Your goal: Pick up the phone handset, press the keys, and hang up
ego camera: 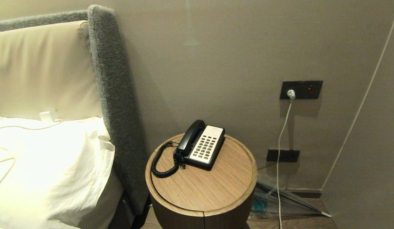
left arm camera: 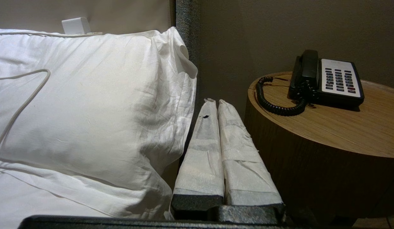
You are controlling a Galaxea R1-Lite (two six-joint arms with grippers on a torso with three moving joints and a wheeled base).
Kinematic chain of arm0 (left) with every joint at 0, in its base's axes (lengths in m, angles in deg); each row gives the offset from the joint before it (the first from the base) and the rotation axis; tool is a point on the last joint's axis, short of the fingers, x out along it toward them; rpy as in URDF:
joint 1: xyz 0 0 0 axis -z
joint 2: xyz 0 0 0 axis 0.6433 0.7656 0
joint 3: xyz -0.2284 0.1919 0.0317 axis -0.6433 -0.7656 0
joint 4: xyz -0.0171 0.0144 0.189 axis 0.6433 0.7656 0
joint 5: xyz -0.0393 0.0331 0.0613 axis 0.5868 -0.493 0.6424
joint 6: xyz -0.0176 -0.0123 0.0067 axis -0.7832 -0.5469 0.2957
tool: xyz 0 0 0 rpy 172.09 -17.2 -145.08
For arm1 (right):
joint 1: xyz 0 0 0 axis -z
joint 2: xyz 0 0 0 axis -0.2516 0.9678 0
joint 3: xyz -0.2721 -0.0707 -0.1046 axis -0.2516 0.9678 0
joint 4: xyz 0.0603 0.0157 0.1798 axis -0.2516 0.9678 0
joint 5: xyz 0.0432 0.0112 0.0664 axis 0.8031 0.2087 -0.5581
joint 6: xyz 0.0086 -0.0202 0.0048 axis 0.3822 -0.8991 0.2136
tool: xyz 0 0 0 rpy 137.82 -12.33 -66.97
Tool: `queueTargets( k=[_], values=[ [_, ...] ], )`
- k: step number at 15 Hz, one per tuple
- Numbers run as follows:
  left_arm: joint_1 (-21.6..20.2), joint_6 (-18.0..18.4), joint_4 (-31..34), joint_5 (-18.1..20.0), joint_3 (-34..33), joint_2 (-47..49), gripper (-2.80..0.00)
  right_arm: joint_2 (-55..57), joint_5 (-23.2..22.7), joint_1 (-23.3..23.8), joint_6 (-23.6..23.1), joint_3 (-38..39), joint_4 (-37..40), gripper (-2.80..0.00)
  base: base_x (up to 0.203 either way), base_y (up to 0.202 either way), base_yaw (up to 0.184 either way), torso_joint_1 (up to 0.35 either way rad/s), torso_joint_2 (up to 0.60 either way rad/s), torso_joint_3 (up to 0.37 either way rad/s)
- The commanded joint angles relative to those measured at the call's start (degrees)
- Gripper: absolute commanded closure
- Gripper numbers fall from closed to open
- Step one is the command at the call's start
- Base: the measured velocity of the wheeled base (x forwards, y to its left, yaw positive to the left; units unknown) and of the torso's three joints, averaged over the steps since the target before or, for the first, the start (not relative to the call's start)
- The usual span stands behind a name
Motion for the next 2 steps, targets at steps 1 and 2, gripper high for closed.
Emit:
queueTargets(
  k=[1, 2],
  values=[
    [-0.04, -0.01, -0.07, -0.06, -2.29, 0.07, 0.00, 0.08, 0.00, -0.01, 0.05, 1.23, -0.02, 0.00, 0.000, 0.000, 0.000, 0.000, 0.00, 0.000],
    [-0.04, -0.01, -0.07, -0.04, -2.29, 0.07, 0.00, 0.08, 0.00, -0.01, 0.05, 1.23, -0.02, 0.00, 0.000, 0.000, 0.000, 0.000, 0.00, 0.000]
  ],
)
